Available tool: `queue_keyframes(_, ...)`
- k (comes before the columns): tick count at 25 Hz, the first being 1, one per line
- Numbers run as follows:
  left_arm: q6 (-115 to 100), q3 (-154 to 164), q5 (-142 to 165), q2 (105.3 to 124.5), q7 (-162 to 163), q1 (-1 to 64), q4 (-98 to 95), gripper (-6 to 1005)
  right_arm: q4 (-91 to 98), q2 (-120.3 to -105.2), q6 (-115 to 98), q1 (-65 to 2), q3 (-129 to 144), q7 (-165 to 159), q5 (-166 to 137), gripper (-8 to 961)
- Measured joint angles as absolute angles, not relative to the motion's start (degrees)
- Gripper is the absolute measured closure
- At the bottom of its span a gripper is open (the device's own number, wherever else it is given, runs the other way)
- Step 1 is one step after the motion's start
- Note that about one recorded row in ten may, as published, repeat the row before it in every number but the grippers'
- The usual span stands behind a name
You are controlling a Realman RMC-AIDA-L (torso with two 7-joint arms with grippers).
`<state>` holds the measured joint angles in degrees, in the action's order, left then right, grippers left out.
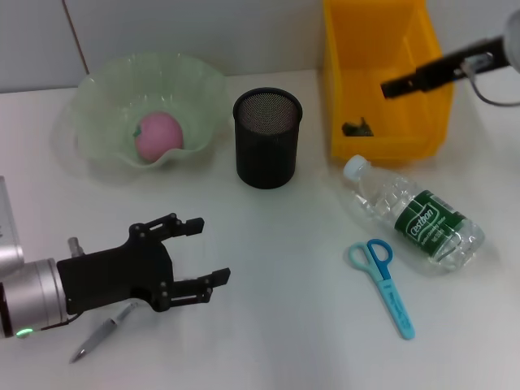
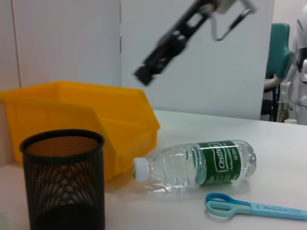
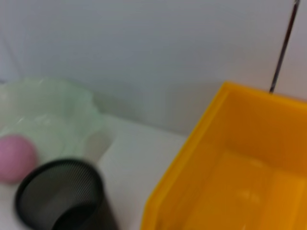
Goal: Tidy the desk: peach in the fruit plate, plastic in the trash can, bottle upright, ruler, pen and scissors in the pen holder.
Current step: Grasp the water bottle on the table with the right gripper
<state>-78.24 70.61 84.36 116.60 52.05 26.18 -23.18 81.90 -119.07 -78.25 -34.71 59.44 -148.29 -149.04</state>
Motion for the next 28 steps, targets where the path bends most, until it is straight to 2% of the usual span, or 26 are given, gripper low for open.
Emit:
queue_keyframes(4, -78.7, 69.9, 84.3, 116.64, 52.2, 25.1, -24.5, 150, 91.6, -119.05, -93.4, -32.5, 59.0, -150.2, -150.3, 113)
queue_keyframes(9, -78.8, 69.9, 84.2, 116.66, 52.6, 24.9, -25.1, 150, 92.1, -118.89, -101.8, -34.3, 60.5, -149.8, -156.5, 113)
queue_keyframes(28, -78.6, 70.0, 84.2, 116.82, 52.9, 25.3, -25.1, 150, 71.4, -119.00, -95.2, -41.7, 67.4, -150.3, -163.6, 115)
